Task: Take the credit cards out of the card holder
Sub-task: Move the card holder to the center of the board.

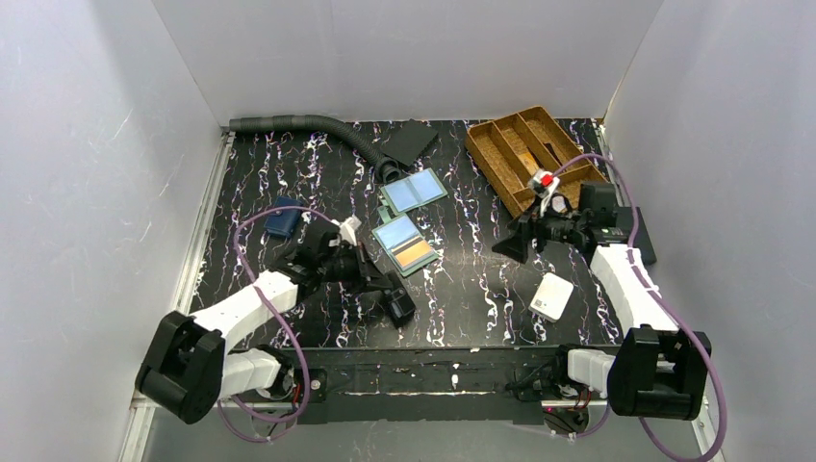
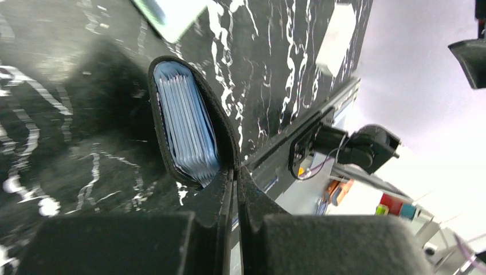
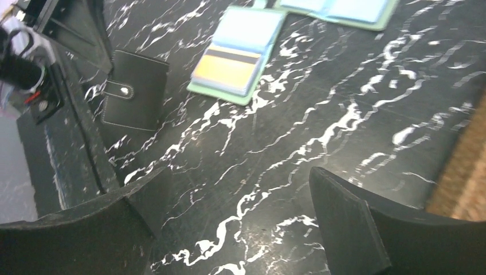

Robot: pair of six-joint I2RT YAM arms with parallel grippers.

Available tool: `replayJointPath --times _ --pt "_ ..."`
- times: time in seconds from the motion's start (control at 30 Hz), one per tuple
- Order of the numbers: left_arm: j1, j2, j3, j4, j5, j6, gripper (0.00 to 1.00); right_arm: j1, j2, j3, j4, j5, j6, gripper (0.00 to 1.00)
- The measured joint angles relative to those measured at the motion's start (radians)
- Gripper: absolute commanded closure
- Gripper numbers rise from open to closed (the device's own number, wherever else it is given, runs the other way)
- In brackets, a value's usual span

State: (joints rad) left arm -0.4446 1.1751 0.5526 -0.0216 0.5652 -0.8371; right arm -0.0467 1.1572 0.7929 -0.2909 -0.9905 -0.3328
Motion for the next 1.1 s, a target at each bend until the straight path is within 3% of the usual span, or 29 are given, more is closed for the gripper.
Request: replayJointPath --times 0.23,0.67,0.77,0.97,1.03,1.1 --pt "-0.169 0.158 0.064 0.112 -0.014 -0.053 1.00 0.138 0.035 0.002 -0.099 -0.001 -0.139 0.02" --pt "-0.198 0.502 0.162 0.340 0.013 -0.085 0.99 0.247 0.100 0.003 -0.159 0.020 -0.232 0.02" --pt "-0.180 0.512 0.127 0.349 -0.014 -0.073 0.71 0.278 0.113 0.003 -0.160 0.032 -0.241 0.02" --pt "-0.135 0.436 0.078 0.310 -0.066 -0.040 0.50 0.389 0.158 0.003 -0.147 0.091 -0.239 0.04" --pt "-0.134 0.381 0.076 0.278 -0.079 -0.023 0.46 0.434 0.182 0.003 -0.124 0.125 -0.209 0.12" --pt "-0.134 0.306 0.068 0.255 -0.087 0.002 0.45 0.471 0.203 0.002 -0.085 0.166 -0.161 0.30"
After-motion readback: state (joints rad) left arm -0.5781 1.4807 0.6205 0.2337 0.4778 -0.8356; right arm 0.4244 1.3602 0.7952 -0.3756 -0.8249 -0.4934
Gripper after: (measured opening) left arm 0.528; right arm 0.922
